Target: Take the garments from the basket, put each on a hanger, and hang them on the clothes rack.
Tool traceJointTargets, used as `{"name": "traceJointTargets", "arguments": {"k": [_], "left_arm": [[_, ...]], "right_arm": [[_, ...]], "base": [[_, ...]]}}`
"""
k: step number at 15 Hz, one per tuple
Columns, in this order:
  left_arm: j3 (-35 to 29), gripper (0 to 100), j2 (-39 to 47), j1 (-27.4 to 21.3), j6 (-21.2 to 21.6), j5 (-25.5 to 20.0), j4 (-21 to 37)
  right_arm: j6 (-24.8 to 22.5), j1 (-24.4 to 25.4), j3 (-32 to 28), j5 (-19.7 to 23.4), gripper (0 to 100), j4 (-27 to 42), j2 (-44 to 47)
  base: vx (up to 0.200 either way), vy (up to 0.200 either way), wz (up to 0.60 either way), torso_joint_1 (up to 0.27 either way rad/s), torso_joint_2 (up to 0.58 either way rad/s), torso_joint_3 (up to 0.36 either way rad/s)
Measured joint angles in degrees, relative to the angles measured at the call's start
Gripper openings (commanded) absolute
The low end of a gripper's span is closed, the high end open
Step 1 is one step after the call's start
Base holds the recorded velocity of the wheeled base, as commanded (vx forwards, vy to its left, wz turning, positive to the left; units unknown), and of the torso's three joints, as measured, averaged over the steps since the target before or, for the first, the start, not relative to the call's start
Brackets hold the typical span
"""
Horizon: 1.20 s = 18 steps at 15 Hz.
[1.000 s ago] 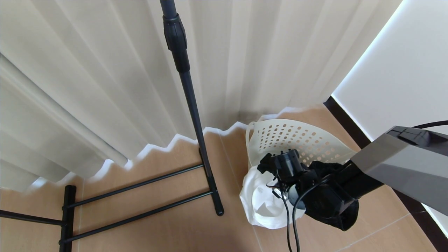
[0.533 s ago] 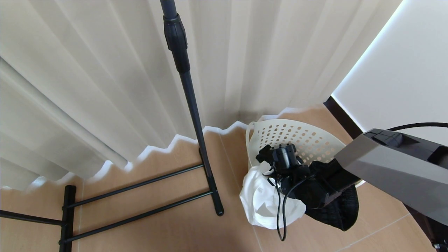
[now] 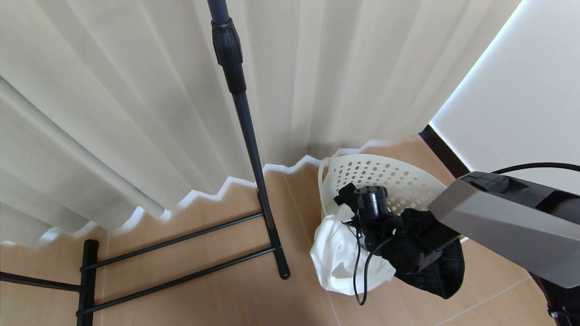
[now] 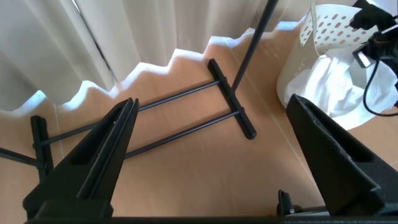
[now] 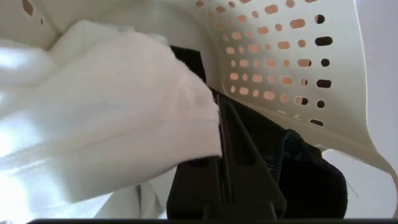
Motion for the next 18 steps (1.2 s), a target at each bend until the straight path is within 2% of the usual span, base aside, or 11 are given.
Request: {"name": "traceJointTargets", "arguments": {"k": [3, 6, 9, 12, 18], "left_arm": [[0.0, 100, 0.0, 0.0, 0.0, 0.0, 0.0], [0.0, 100, 0.0, 0.0, 0.0, 0.0, 0.0], [0.0, 100, 0.0, 0.0, 0.0, 0.0, 0.0], [0.1, 100, 0.0, 0.0, 0.0, 0.0, -0.1], [0.0, 100, 0.0, 0.0, 0.0, -0.2, 0.0]], "right_arm": [[0.6, 0.4, 10.1, 1.5, 0, -12.0, -4.6], [2.5, 2.0, 20.7, 4.0, 0, -19.9, -15.2], [6.1, 6.2, 27.1, 5.6, 0, -21.6, -29.8], [10.2, 11.4, 30.7, 8.4, 0, -19.2, -42.1], [10.5, 13.1, 32.1, 9.0, 0, -18.6, -48.4]], "base": [[0.000, 0.000, 0.00, 0.000, 0.00, 0.000], [0.000, 0.000, 0.00, 0.000, 0.00, 0.000], [0.000, 0.000, 0.00, 0.000, 0.00, 0.000], [0.000, 0.000, 0.00, 0.000, 0.00, 0.000], [0.000, 0.000, 0.00, 0.000, 0.00, 0.009]]}}
